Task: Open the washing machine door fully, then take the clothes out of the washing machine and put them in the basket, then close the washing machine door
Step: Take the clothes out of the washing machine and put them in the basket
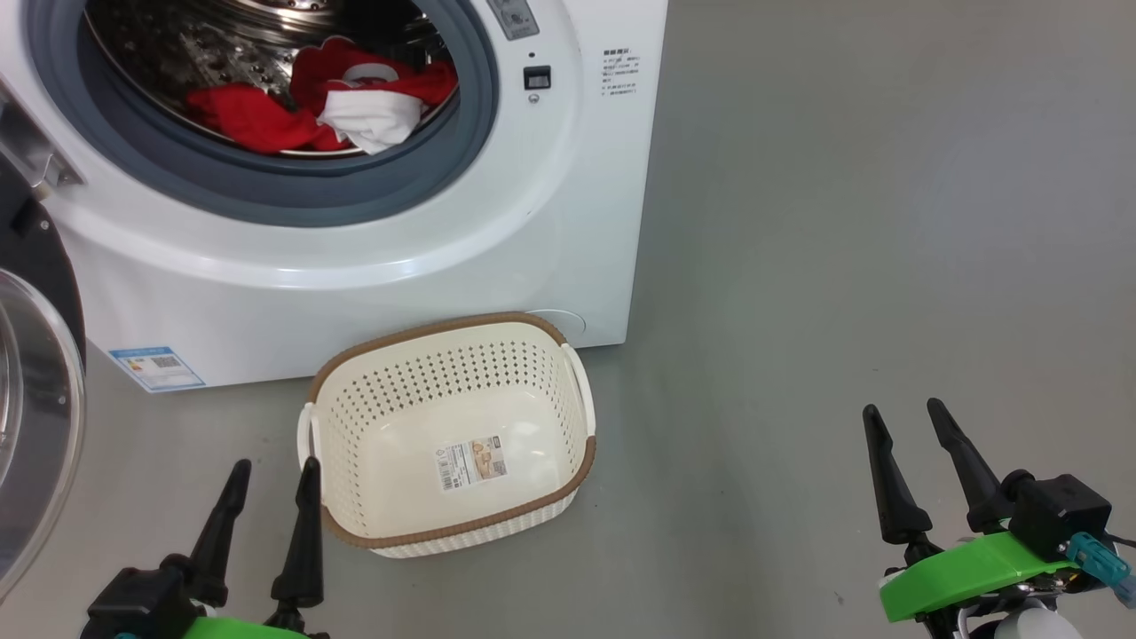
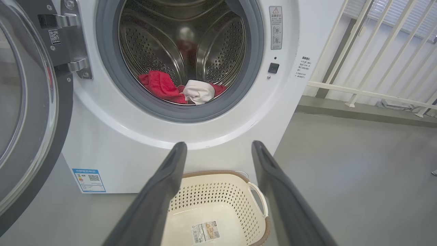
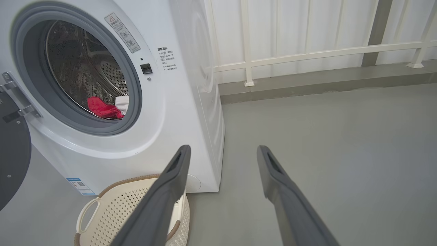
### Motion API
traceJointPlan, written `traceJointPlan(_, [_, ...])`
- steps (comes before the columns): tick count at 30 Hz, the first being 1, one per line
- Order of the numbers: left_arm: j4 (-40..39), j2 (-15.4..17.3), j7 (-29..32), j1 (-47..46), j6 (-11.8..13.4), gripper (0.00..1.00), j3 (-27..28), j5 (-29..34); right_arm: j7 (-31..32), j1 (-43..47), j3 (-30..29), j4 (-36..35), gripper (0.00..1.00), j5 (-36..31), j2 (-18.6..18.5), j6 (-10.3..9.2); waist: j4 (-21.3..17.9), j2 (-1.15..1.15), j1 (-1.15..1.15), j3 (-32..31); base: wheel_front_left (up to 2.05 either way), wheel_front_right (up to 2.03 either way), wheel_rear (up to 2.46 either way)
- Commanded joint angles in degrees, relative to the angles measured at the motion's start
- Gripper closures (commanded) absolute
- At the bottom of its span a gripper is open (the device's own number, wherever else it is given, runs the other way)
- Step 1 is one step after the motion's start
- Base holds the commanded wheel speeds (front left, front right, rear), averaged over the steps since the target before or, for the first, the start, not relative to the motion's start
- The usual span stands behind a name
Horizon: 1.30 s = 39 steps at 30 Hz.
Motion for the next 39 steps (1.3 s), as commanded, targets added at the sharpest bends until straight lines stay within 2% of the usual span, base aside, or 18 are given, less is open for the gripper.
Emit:
traceJointPlan(1, [-1.48,1.25,-0.28,-0.69,-0.31,0.0,1.84,-0.36,-0.37,-0.42,1.26,-1.6,0.0,-1.04,-0.35,0.42,0.09,0.0,0.0,-0.03,0.0,0.0,0.0])
traceJointPlan(19, [-2.39,2.16,-0.28,-1.1,-0.31,0.0,0.42,-1.17,-0.37,-0.68,1.48,-1.7,0.0,-1.23,-0.22,0.42,0.61,0.0,0.0,0.07,0.05,-0.05,0.0])
traceJointPlan(39, [-2.48,2.19,-0.28,-1.74,-0.31,0.0,0.3,-0.97,-0.37,-0.98,1.62,-1.76,0.0,-1.21,0.02,0.42,0.98,0.0,0.0,0.73,0.86,-0.88,0.02])
